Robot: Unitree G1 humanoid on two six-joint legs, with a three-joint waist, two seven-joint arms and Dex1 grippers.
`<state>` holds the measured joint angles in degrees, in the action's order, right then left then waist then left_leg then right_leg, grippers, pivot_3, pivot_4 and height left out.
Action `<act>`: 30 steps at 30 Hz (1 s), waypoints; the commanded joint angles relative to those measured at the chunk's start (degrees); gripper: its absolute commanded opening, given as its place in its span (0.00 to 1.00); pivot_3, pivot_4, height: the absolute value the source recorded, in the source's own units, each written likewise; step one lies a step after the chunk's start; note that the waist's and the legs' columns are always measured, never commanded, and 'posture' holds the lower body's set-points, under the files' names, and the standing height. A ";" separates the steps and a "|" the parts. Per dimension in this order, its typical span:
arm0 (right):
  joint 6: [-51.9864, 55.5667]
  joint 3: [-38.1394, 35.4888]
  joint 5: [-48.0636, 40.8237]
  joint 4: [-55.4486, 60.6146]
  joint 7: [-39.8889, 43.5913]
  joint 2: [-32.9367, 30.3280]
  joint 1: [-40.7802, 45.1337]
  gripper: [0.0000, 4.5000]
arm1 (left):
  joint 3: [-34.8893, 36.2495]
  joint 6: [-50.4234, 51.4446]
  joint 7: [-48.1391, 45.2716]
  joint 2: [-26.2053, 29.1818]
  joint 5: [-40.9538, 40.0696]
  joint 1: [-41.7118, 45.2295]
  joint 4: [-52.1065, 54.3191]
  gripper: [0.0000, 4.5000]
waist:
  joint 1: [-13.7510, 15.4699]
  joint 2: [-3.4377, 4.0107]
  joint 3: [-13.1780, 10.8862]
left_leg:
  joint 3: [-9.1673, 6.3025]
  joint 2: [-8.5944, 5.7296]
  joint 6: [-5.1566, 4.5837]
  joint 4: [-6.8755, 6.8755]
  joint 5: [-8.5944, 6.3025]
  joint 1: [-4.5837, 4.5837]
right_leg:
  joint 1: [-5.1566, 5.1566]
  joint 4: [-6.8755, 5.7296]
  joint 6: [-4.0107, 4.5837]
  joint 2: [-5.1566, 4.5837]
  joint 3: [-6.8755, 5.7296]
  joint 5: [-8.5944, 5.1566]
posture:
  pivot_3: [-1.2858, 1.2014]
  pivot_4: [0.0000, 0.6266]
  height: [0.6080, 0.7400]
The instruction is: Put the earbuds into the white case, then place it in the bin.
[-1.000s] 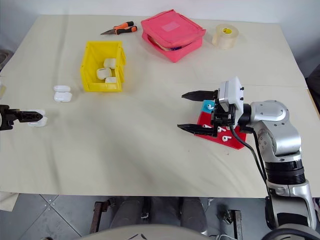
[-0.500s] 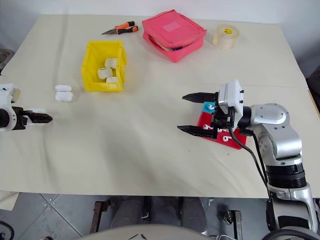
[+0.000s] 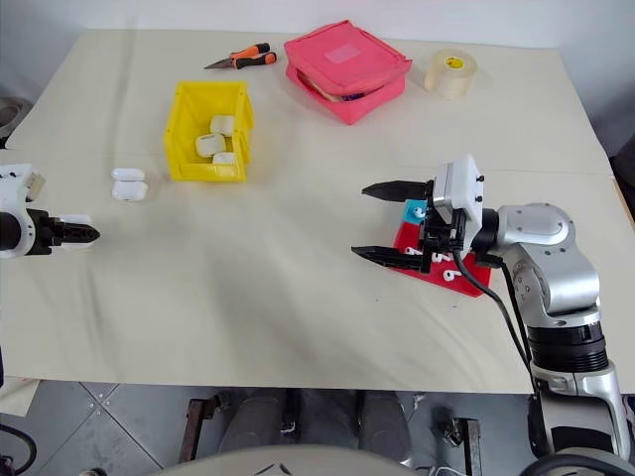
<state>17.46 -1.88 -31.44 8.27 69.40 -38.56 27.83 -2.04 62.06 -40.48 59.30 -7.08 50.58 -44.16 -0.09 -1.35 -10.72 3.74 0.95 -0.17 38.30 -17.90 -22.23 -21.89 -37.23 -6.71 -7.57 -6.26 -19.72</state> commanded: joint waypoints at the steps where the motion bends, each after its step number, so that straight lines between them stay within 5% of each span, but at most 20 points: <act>1: -0.06 -1.88 -0.33 1.17 -0.43 -1.43 0.51 1.00 | 2.58 -0.22 -2.01 1.02 -1.49 -4.50 7.02 0.62 | -0.02 0.00 0.00 | 0.00 0.01 0.00 0.00 0.00 0.00 | 0.00 0.00 0.00 -0.01 0.00 0.00 | 0.52 0.24 1.00; 7: 0.24 -2.89 -0.52 1.34 -0.81 -2.80 0.08 1.00 | 15.68 -11.05 -7.06 -0.42 -9.53 -21.84 36.11 0.62 | -0.05 0.00 0.00 | -0.06 0.23 -0.01 0.05 -0.01 -0.07 | -0.01 0.00 0.00 -0.07 0.02 0.00 | 0.52 0.24 1.00; 14: 0.79 -4.46 -0.92 2.41 -1.70 -5.01 -1.89 1.00 | 21.88 -22.20 -8.74 -16.89 -22.28 -23.80 52.88 0.62 | 0.79 0.05 -0.03 | -0.30 0.24 -0.06 0.35 -0.04 -0.12 | 0.31 0.21 -0.09 -0.05 -0.02 0.06 | 0.52 0.24 1.00; 20: 2.02 -6.20 -0.62 6.38 -2.57 -7.76 -7.31 1.00 | 15.36 -42.02 -12.91 -30.58 -21.79 -18.67 48.46 0.62 | 1.44 0.05 -0.03 | -0.12 0.20 -0.12 0.41 -0.07 -0.10 | 0.31 0.21 -0.14 -0.02 -0.17 0.08 | 0.52 0.24 1.00; 30: 3.39 -10.17 0.10 12.57 -5.39 -12.28 -17.16 1.00 | 4.01 -63.13 -32.44 -42.07 -21.71 -14.54 34.73 0.62 | 1.53 0.06 -0.03 | -0.03 -0.01 -0.24 0.55 -0.14 -0.11 | 0.38 0.26 -0.17 0.01 -0.22 0.10 | 0.52 0.24 1.00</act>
<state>20.76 -9.49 -31.37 17.98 64.72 -49.74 11.40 3.81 2.95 -68.55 18.11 -28.50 34.38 -7.88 1.44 -1.29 -10.75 3.72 0.92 -0.42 38.87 -18.04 -22.34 -21.49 -36.95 -6.89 -7.56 -6.49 -19.61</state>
